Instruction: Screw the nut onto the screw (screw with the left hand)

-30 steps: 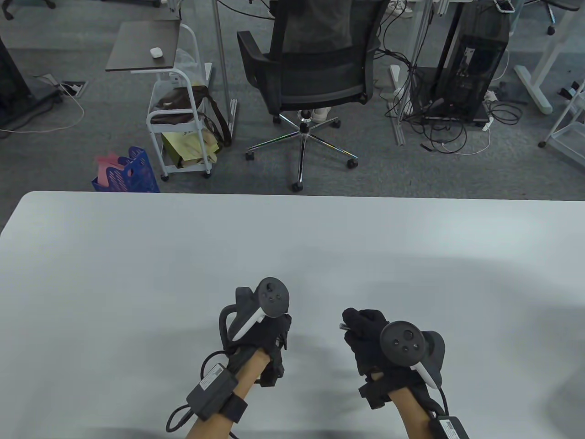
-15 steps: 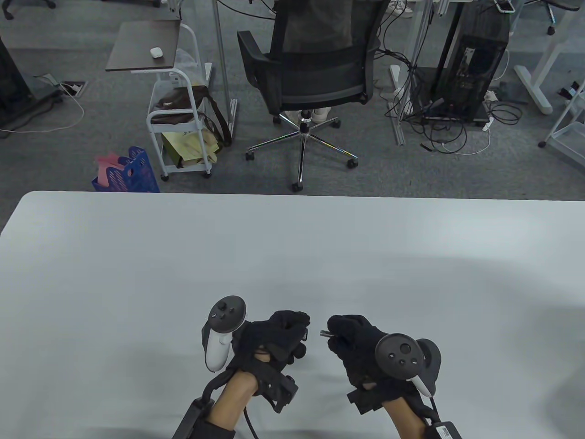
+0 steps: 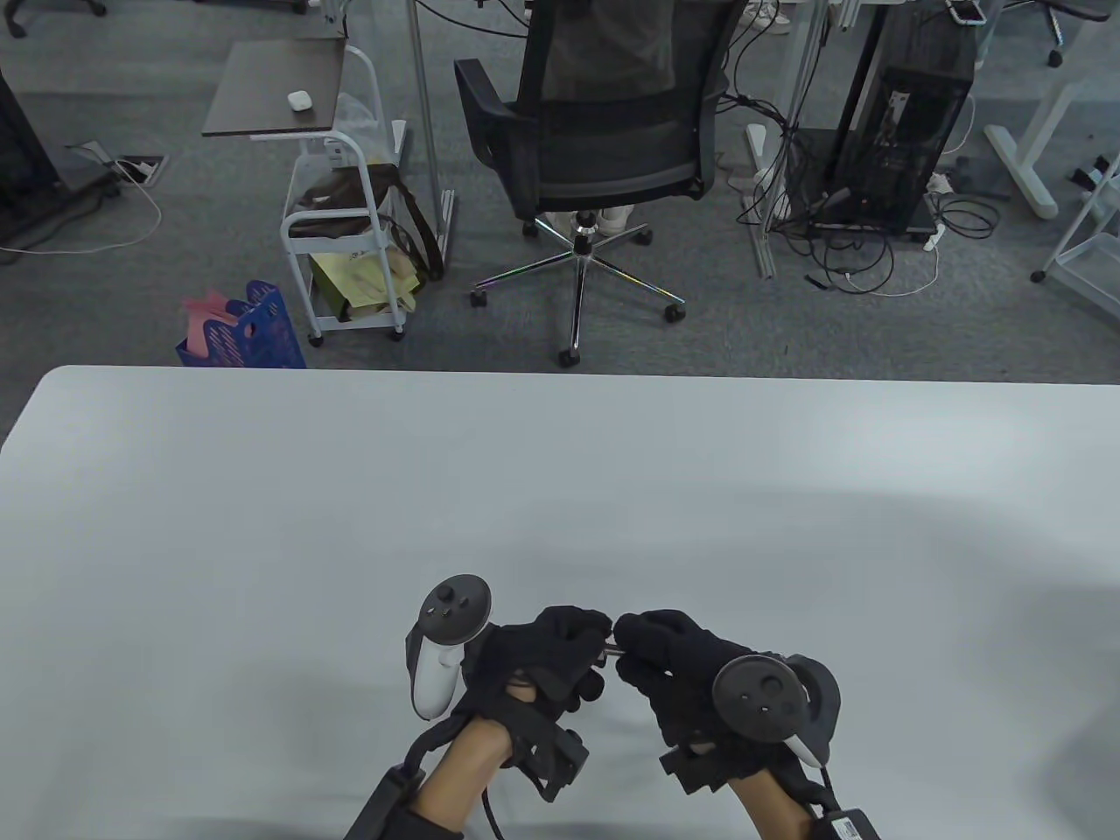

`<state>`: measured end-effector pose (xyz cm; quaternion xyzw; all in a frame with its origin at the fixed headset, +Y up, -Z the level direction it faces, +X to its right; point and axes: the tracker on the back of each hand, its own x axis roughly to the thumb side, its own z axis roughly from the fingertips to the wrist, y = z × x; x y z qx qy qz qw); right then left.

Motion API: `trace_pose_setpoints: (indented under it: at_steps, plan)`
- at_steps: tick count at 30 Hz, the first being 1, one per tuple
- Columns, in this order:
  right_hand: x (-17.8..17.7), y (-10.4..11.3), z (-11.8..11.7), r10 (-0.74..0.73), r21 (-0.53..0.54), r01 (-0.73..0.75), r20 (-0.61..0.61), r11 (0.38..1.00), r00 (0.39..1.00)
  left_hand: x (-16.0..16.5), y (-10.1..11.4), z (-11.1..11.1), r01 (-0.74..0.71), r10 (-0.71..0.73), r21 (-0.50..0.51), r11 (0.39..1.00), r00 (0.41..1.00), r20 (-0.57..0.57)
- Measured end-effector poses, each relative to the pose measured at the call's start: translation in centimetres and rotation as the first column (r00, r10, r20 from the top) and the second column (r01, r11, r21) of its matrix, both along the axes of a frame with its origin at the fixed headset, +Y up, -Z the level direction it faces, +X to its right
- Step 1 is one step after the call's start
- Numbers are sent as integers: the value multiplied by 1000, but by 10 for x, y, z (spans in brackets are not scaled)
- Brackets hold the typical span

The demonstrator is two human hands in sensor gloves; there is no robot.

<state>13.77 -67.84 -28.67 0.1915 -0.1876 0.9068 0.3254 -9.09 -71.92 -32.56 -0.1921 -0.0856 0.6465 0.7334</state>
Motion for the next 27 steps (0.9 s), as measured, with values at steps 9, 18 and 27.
trace_pose_setpoints:
  at_steps: [9, 18, 27]
  plan:
    - [-4, 4, 6, 14, 106, -13, -16, 994, 1000, -1, -4, 2, -69, 67, -81, 994, 997, -28]
    - [2, -3, -3, -115, -57, 115, -7, 992, 993, 3, 9, 3, -48, 46, 50, 998, 999, 29]
    - [4, -2, -3, -109, -33, 109, -7, 994, 994, -1, 2, 5, 2, -2, -30, 1000, 1000, 0]
